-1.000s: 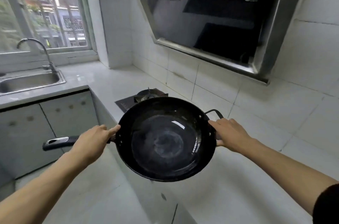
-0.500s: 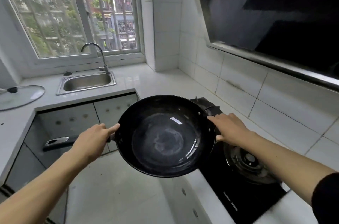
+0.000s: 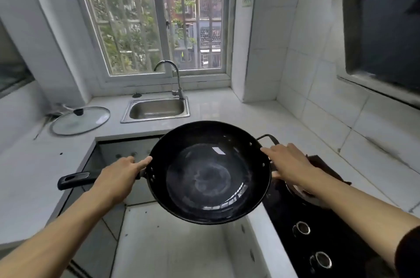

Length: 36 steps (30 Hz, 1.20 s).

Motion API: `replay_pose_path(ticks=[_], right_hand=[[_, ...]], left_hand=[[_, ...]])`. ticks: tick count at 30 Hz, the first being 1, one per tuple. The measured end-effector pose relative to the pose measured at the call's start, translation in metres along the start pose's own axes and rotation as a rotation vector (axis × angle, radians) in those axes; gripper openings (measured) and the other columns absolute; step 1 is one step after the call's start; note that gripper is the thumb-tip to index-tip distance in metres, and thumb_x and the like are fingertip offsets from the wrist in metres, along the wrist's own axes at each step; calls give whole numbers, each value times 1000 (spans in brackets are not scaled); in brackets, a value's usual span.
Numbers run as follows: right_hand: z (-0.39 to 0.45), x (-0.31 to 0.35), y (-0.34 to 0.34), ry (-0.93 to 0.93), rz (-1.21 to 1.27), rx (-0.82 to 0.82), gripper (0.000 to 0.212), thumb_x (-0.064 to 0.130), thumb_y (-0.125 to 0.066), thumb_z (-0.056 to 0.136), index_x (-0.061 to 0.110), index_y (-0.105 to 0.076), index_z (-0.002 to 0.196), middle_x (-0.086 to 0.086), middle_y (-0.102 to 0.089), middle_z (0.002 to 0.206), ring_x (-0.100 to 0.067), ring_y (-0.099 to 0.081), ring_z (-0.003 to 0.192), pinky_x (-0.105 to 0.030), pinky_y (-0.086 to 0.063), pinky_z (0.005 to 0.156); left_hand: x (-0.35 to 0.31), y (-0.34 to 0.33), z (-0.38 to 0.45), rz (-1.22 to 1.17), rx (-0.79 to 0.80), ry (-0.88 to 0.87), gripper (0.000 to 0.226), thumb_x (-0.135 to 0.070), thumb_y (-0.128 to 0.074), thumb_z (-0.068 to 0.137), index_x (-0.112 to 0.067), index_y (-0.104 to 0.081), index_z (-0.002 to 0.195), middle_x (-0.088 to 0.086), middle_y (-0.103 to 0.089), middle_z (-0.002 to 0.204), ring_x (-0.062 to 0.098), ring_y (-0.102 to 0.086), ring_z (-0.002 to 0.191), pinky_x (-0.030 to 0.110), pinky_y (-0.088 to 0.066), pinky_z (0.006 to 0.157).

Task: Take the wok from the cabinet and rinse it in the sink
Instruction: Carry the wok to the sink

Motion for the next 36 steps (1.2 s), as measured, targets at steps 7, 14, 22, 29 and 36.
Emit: replay_pose_path(ticks=[7, 14, 22, 29, 36], right_hand=[[118, 40, -2, 39, -20, 12, 53, 62, -71, 70, 35, -51, 112, 10, -59, 92, -17, -57, 95, -34, -38, 78], [231, 80, 7, 15, -34, 8, 59, 57, -72, 72, 35, -48, 121, 11, -59, 99, -16, -56, 100, -32, -34, 78], [337, 92, 1, 13, 10, 29, 61, 54, -74, 72, 36, -47, 123, 12, -60, 105, -15, -56, 107, -31, -31, 80], [436, 74, -34, 9, 13, 23, 59, 51, -74, 74, 34, -46, 123, 10, -61, 105, -17, -56, 105, -34, -36, 85], [553, 56, -62, 55, 44, 18, 60, 48, -72, 76, 30, -44, 126, 8, -59, 108, -18, -55, 106, -34, -33, 87]], left_hand=[[86, -28, 61, -14, 34, 68, 71, -12, -43, 89, -51, -21, 144, -5, -43, 91, 14, -42, 80, 30, -45, 67], [182, -43, 142, -103, -9, 64, 69, -12, -46, 88, -53, -25, 140, -1, -50, 95, 22, -55, 88, 34, -46, 68], [250, -64, 217, -79, 17, 98, 79, -7, -48, 83, -56, -22, 139, -2, -44, 87, 21, -53, 80, 33, -44, 62], [281, -88, 314, -61, 28, 99, 77, -4, -49, 84, -54, -29, 139, -5, -48, 90, 19, -54, 83, 31, -41, 62], [320, -109, 407, -11, 61, 158, 75, -6, -46, 88, -53, -24, 142, -7, -48, 94, 12, -52, 82, 26, -38, 61]])
Point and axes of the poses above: each hand's wrist, its own z-axis towards the middle knuckle, its own y-axis out of the back of the hand, x = y × z, the point moved 5 cm from there along z, towards the middle knuckle
